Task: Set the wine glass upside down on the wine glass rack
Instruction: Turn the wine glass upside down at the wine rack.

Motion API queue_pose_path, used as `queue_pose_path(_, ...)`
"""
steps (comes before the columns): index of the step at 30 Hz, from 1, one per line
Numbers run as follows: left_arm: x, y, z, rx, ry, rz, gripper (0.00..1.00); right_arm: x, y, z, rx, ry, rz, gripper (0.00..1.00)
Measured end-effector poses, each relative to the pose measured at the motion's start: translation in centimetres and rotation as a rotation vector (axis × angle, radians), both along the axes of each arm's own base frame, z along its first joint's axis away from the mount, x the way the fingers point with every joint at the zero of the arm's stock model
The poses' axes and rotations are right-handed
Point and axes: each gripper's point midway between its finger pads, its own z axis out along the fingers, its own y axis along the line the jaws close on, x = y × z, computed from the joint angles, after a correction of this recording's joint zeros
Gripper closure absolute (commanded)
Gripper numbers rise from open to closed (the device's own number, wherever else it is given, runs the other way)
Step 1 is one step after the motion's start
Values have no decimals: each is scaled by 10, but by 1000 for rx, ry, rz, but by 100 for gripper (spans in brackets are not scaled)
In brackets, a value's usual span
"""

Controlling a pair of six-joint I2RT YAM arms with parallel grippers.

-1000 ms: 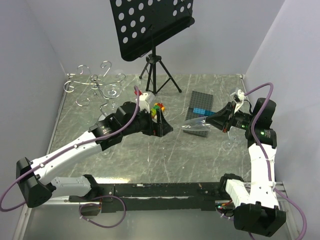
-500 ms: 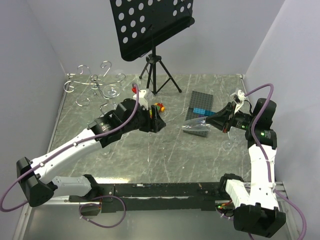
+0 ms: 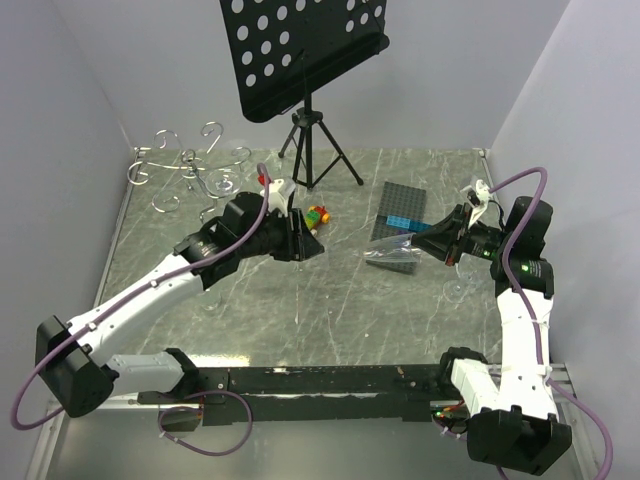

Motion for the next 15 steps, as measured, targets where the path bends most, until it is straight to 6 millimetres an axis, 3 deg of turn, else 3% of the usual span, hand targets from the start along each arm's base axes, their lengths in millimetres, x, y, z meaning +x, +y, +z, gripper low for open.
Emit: queue_pose_path(15,0,-14,-17,3,52,-56,57,0,0,0,-2,-5,1,100)
